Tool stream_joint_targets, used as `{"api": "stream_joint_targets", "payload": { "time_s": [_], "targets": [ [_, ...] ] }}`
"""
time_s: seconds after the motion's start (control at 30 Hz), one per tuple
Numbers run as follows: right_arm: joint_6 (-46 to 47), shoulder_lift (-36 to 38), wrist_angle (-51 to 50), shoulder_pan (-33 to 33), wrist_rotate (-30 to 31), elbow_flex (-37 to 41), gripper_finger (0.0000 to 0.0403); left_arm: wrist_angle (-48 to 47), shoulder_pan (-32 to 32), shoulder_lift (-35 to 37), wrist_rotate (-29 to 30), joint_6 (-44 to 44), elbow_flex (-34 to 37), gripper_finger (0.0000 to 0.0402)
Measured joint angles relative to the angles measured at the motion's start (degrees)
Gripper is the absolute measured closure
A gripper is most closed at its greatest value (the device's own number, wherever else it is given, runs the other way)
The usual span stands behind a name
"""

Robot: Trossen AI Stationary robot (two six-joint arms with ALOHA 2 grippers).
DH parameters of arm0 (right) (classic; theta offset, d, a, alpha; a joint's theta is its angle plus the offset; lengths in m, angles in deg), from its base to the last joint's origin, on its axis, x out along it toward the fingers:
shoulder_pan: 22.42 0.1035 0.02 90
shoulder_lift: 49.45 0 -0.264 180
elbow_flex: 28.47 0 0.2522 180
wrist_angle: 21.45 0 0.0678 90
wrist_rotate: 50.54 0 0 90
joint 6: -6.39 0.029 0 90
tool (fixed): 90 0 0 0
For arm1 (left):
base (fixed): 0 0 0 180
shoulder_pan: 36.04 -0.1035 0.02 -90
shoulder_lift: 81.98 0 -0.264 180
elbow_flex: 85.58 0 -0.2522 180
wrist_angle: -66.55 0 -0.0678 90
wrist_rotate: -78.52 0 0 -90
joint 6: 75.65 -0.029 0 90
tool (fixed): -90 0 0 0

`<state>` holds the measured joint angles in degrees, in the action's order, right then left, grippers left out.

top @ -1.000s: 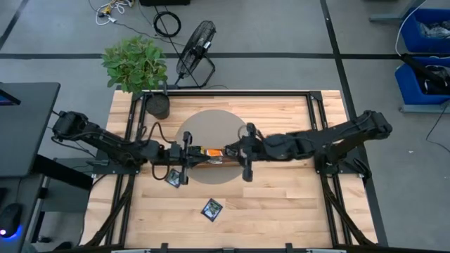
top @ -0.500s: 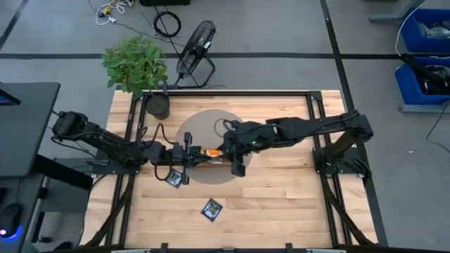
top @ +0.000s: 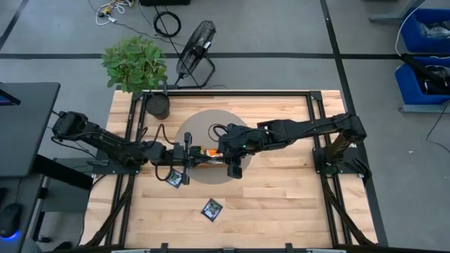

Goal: Pick & Place Tea
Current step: Put the left violet tea bag into the wooden organizer

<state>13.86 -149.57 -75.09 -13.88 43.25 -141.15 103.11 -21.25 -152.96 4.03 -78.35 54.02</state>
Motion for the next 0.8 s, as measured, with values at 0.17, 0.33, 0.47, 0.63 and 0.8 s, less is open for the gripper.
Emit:
{"api": "stream_joint_targets", "payload": {
  "time_s": [0.17,0.33,0.47,0.63,0.8],
  "targets": [
    [-0.25,-0.02,-0.4,0.0,-0.07,0.0,0.0317,0.0,0.0,0.0,-0.01,-0.11,0.0,0.04],
    [-1.14,-0.02,-0.26,0.0,-0.37,0.0,0.0387,-0.05,0.0,0.0,0.11,-0.11,0.0,0.04],
    [-1.94,-0.02,-0.21,0.22,-0.36,0.0,0.0395,-0.07,0.0,0.0,0.39,-0.85,0.0,0.0399],
    [-2.85,-0.02,-0.31,0.54,1.52,0.0,0.0399,-0.07,0.0,0.0,0.51,-0.92,0.0,0.0398],
    [-3.44,0.0,-2.63,0.59,4.18,0.01,0.0401,-0.68,0.0,0.0,1.4,-1.01,0.0,0.0376]
  ]
}}
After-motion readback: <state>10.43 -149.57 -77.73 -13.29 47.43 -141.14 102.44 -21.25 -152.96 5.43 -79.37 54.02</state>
